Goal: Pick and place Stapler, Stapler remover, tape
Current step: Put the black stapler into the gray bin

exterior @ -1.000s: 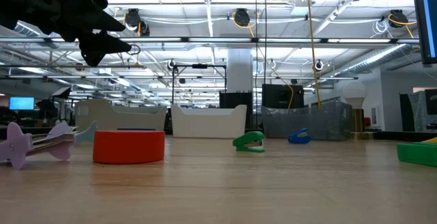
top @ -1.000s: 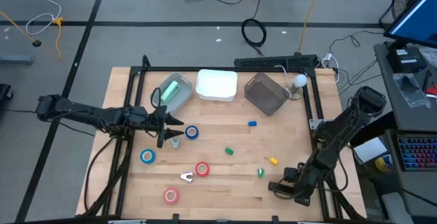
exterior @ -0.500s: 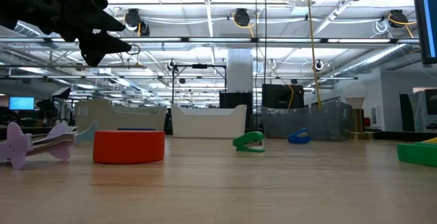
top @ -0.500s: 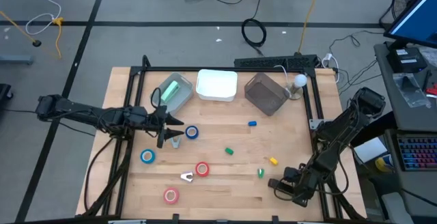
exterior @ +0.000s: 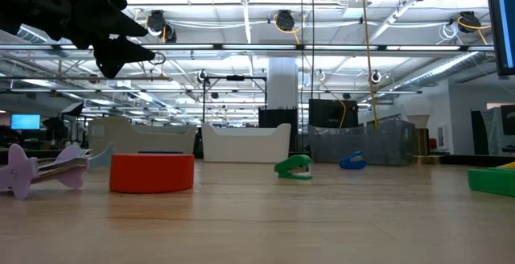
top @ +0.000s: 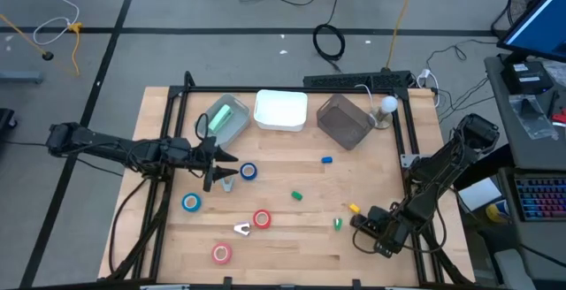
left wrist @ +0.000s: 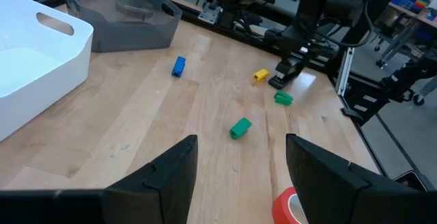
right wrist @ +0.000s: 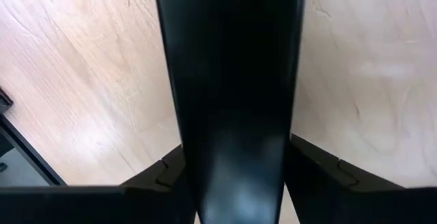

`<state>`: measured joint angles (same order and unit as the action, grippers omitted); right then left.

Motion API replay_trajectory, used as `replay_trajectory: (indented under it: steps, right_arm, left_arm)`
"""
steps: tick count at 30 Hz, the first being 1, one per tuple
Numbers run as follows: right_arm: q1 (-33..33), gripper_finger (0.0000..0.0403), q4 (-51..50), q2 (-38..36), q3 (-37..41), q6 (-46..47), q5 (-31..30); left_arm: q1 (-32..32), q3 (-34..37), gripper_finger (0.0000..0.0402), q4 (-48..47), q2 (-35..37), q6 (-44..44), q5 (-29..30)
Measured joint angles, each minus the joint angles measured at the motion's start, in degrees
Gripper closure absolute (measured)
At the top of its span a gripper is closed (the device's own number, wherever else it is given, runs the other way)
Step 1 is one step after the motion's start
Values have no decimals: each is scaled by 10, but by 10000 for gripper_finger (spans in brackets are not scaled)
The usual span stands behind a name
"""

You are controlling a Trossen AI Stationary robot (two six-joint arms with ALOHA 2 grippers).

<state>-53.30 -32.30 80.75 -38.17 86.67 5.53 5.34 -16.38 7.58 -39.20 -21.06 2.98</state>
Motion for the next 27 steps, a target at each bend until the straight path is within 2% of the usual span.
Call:
replay_trajectory:
  steps: [7, 14, 20, 27]
  right_arm:
    - [0, 258, 4, 0, 0, -3, 16]
    - [0, 251, 9, 0, 0, -6, 23]
    - [0, 274, 10, -3, 0, -21, 34]
    - [-1, 274, 15, -46, 2, -20, 36]
  left_arm:
    - [0, 0, 179, 0, 0, 1, 0]
    - [0, 0, 179, 0, 0, 5, 0]
    - [0, 0, 179, 0, 0, 5, 0]
    - [0, 0, 179, 14, 0, 4, 0]
